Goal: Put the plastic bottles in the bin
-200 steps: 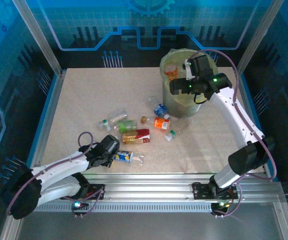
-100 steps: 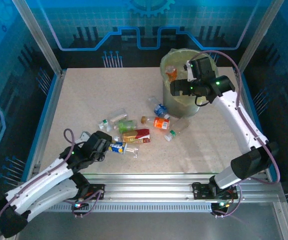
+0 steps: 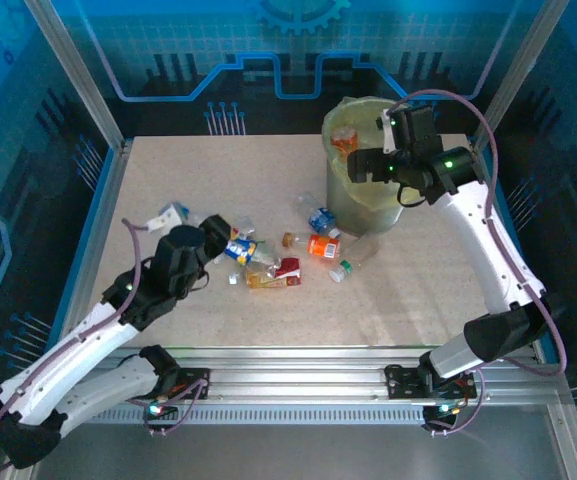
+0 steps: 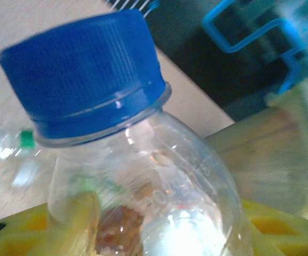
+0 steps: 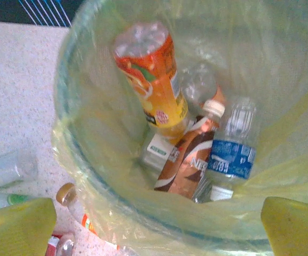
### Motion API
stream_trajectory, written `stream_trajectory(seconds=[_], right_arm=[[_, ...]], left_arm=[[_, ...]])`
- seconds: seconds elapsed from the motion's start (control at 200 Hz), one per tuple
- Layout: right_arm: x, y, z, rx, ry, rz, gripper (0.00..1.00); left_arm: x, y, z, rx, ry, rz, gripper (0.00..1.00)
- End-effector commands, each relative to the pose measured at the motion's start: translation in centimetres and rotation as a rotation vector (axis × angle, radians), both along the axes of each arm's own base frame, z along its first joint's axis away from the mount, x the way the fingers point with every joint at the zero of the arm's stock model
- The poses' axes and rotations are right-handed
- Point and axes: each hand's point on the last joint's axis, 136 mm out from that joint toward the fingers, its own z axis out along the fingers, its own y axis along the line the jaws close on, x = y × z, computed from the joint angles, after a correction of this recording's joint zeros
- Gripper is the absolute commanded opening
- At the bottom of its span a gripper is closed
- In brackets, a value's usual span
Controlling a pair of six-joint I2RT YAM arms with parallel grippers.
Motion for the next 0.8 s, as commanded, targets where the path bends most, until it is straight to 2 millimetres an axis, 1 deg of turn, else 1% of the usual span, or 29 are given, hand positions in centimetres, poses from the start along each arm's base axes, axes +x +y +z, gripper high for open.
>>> stream_trajectory(seconds=[0.0, 0.025, 0.155, 0.315, 0.415, 0.54, 0.625, 0.71, 0.78, 0.79, 0.795], right_arm=[[0.2, 0.2, 3.1, -0.018, -0.087, 0.028, 1.00], [0.2, 0.3, 3.5, -0.018, -0.098, 0.030, 1.00], [0.4, 0.0, 5.4, -0.013, -0.149, 0.029, 1.00], [-0.4, -0.6, 6.2, 0.003, -0.169, 0.008, 1.00], [-1.5, -1.3, 6.5, 0.018, -0.190, -0.021, 1.00], [-2.9, -2.3, 6.7, 0.039, -0.223, -0.057, 1.00], [-3.9, -3.0, 6.7, 0.056, -0.241, -0.085, 1.00], [-4.8, -3.6, 6.5, 0.073, -0.254, -0.108, 1.00], [-5.4, -3.9, 6.1, 0.084, -0.255, -0.121, 1.00], [-5.4, -3.9, 6.0, 0.084, -0.253, -0.123, 1.00], [-5.5, -3.9, 6.0, 0.085, -0.253, -0.124, 1.00]], left_arm=[[2.6, -1.6, 7.4, 0.097, -0.233, -0.083, 0.35], [3.1, -2.0, 8.4, 0.103, -0.257, -0.096, 0.35], [5.5, -3.9, 12.1, 0.148, -0.352, -0.147, 0.34], [8.8, -6.3, 16.2, 0.163, -0.467, -0.189, 0.35], [11.1, -8.8, 18.8, 0.176, -0.551, -0.247, 0.35], [14.1, -12.4, 21.5, 0.188, -0.635, -0.330, 0.34], [16.1, -14.9, 22.5, 0.194, -0.676, -0.384, 0.35], [18.1, -17.4, 22.7, 0.205, -0.704, -0.443, 0.35], [19.6, -19.2, 22.6, 0.218, -0.722, -0.485, 0.35], [19.9, -19.5, 22.5, 0.220, -0.723, -0.492, 0.35], [20.2, -19.8, 21.9, 0.224, -0.714, -0.499, 0.35]])
